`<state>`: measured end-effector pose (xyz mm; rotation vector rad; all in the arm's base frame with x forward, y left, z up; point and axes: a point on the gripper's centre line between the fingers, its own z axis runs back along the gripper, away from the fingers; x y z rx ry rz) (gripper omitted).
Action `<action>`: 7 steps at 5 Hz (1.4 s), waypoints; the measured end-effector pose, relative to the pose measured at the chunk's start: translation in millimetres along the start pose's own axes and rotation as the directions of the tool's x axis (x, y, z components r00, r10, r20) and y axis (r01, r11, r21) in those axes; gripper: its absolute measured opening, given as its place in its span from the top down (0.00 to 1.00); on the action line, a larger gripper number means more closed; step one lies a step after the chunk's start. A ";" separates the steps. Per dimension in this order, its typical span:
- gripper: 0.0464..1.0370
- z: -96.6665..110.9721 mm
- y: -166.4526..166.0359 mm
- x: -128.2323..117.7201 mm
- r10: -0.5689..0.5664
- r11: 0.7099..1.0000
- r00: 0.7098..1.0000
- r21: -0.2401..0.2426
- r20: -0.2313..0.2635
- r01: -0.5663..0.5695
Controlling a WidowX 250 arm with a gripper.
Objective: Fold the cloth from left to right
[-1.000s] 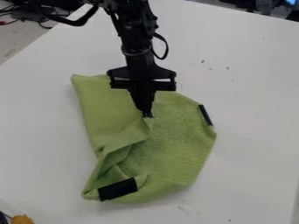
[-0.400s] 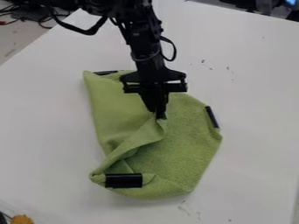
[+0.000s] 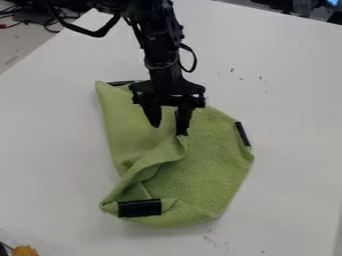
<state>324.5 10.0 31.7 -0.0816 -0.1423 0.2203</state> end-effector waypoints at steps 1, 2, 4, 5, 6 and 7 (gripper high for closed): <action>0.03 18.7 -6.7 -1.1 -0.045 0.998 0.999 0.050 0.021 0.044; 0.03 26.5 -8.4 -0.1 -0.035 0.997 0.999 0.070 0.040 0.032; 0.04 28.4 -7.5 -0.3 -0.035 0.997 0.999 0.075 0.041 0.032; 0.04 38.4 -18.6 6.8 -0.070 0.995 0.995 0.079 0.066 0.065; 0.04 48.1 -22.9 13.9 -0.090 0.993 0.994 0.086 0.069 0.084; 0.04 48.1 -23.2 13.8 -0.099 0.992 0.993 0.084 0.068 0.093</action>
